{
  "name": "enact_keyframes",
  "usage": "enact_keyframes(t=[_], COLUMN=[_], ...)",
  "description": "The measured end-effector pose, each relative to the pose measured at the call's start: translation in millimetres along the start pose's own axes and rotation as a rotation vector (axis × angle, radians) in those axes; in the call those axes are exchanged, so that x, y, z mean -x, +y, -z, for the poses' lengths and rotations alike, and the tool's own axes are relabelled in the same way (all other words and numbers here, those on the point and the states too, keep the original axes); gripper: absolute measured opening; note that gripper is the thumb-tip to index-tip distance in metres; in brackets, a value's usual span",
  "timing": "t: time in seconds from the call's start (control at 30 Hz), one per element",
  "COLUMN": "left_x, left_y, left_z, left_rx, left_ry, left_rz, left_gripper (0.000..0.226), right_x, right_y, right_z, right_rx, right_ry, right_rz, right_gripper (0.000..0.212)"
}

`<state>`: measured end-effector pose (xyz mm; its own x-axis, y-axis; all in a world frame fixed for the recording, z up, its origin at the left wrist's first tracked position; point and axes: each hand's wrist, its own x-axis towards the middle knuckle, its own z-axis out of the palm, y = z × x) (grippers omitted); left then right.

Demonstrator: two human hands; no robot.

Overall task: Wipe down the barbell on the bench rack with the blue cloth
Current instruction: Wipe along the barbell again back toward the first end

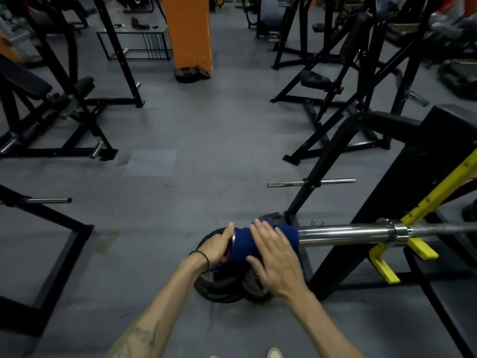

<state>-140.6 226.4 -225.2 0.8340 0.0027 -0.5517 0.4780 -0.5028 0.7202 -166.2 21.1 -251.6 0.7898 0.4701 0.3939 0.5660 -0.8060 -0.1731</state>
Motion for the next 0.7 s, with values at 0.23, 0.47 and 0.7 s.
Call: enact_keyframes(t=[0.23,0.47,0.7], left_x=[2,10,23], left_y=[-20,-44,-36], left_z=[-1,3,1], left_rx=[0.024,0.039,0.116], left_ry=[0.308,0.371,0.303], left_rz=[-0.051,-0.061,-0.122], left_gripper=[0.061,0.053,0.042], right_x=[-11,9,-6], right_y=[-79,-13,-36], right_z=[-22,-5,-19], right_rx=[-0.116,-0.054,-0.01], right_ry=[0.063,0.18,0.052], right_rz=[-0.247,-0.452,-0.057], right_gripper=[0.075,0.068,0.067])
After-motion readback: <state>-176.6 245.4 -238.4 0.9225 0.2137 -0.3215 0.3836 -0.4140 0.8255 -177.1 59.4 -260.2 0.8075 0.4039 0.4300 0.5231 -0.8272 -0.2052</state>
